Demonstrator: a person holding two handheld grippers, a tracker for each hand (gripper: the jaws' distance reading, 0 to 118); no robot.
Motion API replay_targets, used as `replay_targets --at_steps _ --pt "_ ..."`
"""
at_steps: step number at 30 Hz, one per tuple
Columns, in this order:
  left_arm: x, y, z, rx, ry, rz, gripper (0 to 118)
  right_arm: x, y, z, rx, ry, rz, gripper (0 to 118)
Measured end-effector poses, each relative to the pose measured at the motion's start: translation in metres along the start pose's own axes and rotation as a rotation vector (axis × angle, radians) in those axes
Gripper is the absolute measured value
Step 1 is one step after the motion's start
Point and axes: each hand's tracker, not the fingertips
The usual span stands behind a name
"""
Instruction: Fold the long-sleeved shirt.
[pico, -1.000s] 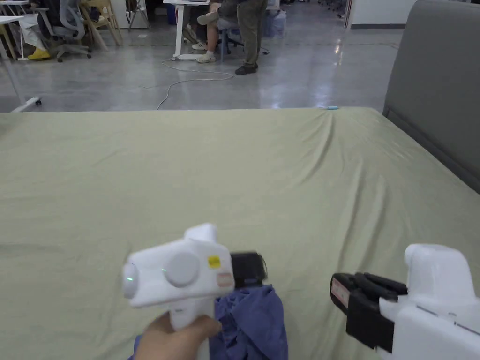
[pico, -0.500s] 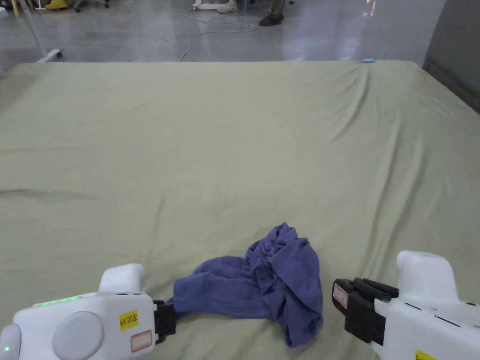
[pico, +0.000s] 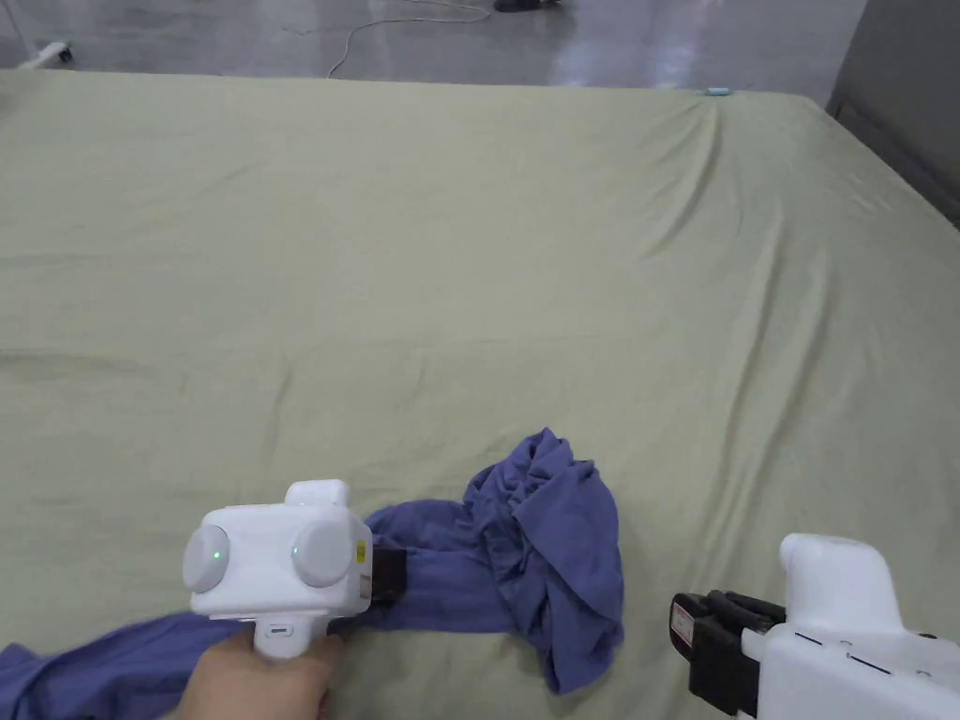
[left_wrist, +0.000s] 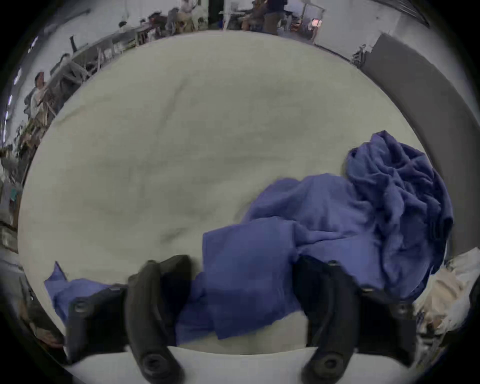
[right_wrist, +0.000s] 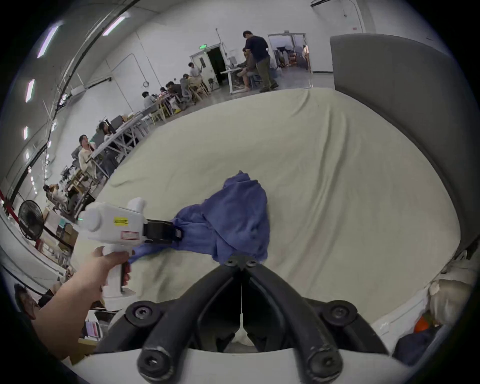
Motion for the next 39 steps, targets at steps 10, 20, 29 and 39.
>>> replay_targets --at_steps 10,20,29,39 --pt "-0.014 0.005 0.071 0.095 -0.255 0.104 11 -0.001 0.068 -0.076 0.003 0.012 0.048 116" --pt "-0.025 -0.006 0.07 0.037 -0.327 0.182 11 -0.025 0.056 -0.152 -0.228 -0.065 0.169 19" --pt "-0.03 0.008 0.118 0.138 -0.347 0.195 9 -0.022 0.103 -0.055 0.007 0.015 0.194 13" --pt "-0.071 0.128 0.244 0.409 -0.403 0.211 8 -0.046 0.253 0.045 0.225 0.053 0.214 11"
